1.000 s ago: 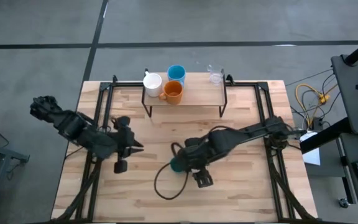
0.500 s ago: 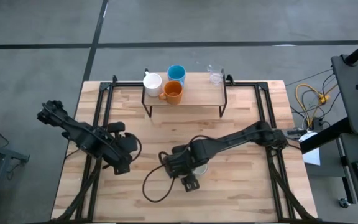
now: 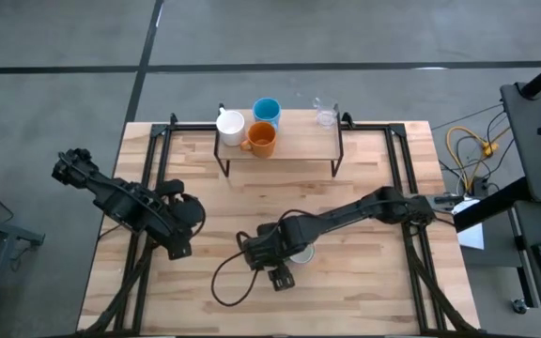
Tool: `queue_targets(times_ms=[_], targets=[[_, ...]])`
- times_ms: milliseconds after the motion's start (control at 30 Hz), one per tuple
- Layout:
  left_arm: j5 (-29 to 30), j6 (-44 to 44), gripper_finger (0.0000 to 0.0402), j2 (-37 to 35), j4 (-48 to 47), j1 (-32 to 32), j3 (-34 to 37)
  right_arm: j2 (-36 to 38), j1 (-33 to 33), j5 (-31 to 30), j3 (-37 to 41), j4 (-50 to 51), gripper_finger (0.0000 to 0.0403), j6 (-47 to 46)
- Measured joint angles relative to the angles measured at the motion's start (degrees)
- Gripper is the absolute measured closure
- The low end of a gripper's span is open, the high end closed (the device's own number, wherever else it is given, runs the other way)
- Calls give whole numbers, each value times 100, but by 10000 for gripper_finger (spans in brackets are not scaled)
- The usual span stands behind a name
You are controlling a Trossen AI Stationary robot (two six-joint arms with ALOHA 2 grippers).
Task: Stack small to large cups/mugs on shelf
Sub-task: Put the dark green cup on the shelf
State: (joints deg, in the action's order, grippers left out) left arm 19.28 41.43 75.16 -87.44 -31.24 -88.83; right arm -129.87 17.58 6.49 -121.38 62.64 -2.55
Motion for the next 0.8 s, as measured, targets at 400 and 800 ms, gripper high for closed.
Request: queue_targets(times_ms=[400, 800], targets=[[30, -135, 363, -5, -9, 0, 16, -184, -198, -837, 70, 998, 392, -43], [87, -283, 363, -96, -17, 0, 19, 440, -220, -965, -1005, 1776, 394, 43]])
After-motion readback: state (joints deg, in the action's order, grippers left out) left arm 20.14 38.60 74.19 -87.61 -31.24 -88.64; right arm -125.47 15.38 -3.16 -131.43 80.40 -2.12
